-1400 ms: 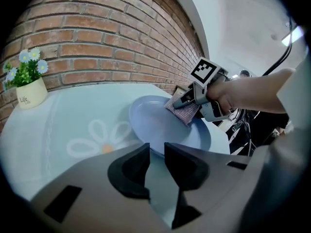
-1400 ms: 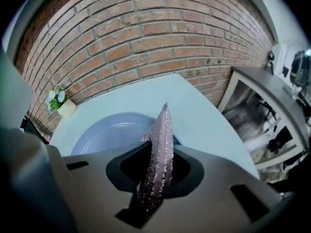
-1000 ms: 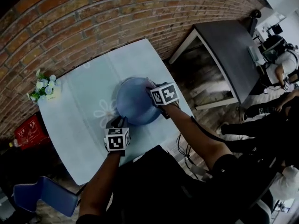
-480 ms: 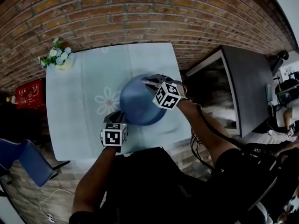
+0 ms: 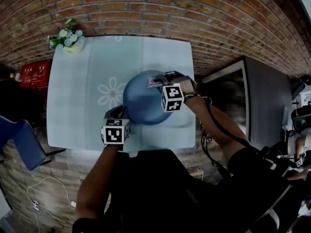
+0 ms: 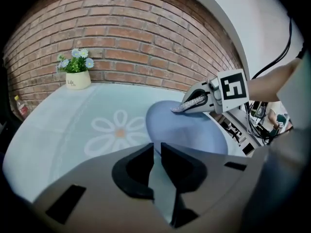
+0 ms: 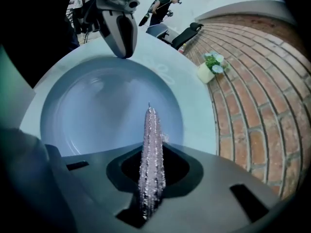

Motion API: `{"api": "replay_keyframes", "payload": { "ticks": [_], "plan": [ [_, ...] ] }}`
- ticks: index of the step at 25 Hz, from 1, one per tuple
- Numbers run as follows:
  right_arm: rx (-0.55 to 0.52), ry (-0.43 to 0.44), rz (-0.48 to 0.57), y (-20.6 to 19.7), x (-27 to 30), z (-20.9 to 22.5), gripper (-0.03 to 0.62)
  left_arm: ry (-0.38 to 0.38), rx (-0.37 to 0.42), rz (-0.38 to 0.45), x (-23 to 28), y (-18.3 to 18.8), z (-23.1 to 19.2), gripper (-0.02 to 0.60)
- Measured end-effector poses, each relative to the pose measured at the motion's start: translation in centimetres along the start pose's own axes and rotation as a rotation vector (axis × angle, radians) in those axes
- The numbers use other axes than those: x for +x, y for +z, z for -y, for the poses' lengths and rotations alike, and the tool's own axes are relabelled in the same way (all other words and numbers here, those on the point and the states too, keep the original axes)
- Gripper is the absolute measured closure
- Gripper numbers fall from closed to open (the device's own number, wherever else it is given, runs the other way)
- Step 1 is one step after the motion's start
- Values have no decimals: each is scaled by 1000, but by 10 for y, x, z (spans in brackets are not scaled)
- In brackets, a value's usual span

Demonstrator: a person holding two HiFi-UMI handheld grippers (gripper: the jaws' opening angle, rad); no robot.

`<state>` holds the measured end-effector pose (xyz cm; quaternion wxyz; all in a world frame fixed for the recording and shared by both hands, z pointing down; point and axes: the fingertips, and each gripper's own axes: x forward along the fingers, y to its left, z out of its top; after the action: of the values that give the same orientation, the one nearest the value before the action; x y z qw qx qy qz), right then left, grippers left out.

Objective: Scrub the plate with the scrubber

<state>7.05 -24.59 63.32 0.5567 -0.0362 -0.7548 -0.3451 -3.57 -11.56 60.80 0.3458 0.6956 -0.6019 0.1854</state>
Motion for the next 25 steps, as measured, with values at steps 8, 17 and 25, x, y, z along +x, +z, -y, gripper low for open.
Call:
{"api": "replay_keyframes", "payload": {
  "ticks": [8, 17, 25],
  "plan": [
    [82, 70, -85, -13, -2, -18, 528, 57, 181, -40, 4, -7, 12, 541],
    [239, 152, -134, -24, -13, -38, 526, 65, 159, -52, 5, -7, 10, 543],
    [413, 208, -172, -27, -26, -63, 526, 20, 188, -72, 6, -8, 10, 543]
  ]
}}
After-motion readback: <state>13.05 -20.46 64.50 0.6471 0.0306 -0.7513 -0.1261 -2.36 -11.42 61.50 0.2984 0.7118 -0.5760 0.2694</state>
